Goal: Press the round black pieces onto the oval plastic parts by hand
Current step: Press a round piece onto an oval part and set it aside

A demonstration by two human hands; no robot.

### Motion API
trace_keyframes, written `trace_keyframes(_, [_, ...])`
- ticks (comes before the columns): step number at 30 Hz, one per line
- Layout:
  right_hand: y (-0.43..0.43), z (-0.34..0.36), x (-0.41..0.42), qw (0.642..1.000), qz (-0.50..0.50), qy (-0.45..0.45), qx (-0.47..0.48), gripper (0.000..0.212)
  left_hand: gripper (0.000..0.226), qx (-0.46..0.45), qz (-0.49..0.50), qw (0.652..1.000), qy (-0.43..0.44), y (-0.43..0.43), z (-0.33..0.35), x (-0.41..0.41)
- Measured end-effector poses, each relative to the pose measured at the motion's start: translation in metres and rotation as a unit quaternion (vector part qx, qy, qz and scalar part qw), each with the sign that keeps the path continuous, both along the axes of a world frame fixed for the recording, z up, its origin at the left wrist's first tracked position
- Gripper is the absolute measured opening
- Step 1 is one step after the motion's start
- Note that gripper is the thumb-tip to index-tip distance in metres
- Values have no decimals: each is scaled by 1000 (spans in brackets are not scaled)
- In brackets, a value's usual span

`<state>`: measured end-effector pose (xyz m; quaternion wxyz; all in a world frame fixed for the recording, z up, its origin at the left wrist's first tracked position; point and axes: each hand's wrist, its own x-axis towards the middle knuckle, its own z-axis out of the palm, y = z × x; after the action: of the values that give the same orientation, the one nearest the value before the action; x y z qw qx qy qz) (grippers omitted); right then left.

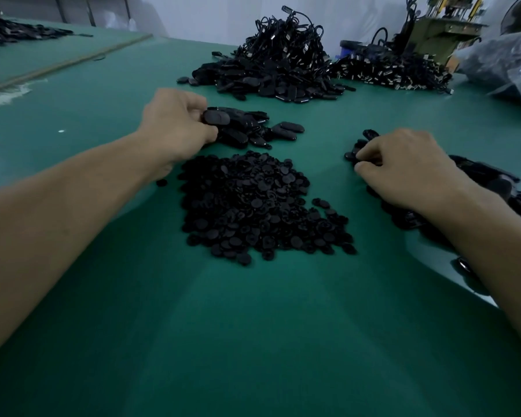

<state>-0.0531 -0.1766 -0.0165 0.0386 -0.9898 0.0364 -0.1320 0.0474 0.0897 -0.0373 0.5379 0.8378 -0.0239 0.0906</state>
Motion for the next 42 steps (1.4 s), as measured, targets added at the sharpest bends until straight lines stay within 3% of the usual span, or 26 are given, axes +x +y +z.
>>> trace_keyframes(6, [6,-1,1,1000,-11,-12,-19,18,33,89,-78,992,-37,-7,2,-11])
trace_keyframes(9, [6,-2,0,1000,-13,-20,-1,16,59,130,-66,987,-73,-6,3,-12])
trace_keyframes(13, [5,0,1,998,-28,-53,-10,22,34,105,-59,982,-146,-11,5,-25])
trace_keyframes(17, [4,3,3,983,8,-158,89,20,23,79,-87,974,-194,-22,11,-45])
trace_keyframes(20, [8,0,0,948,48,-142,280,15,14,69,-121,969,-203,-32,13,-58])
trace_keyframes(24, [17,0,-1,855,114,-75,500,14,14,62,-155,969,-182,-37,13,-68])
trace_keyframes(27, [26,1,-5,801,165,-39,574,15,13,53,-176,969,-166,-38,11,-72])
trace_keyframes(30, [34,2,-10,779,191,-17,597,15,8,46,-194,967,-160,-40,10,-74])
trace_keyframes(33, [36,3,-12,794,188,-20,577,14,10,26,-194,968,-159,-39,10,-74])
trace_keyframes(38, [34,1,-15,875,164,-45,454,11,8,0,-181,973,-144,-34,7,-70])
trace_keyframes(42, [38,0,-17,884,178,-44,429,5,9,6,-182,973,-140,-33,6,-69])
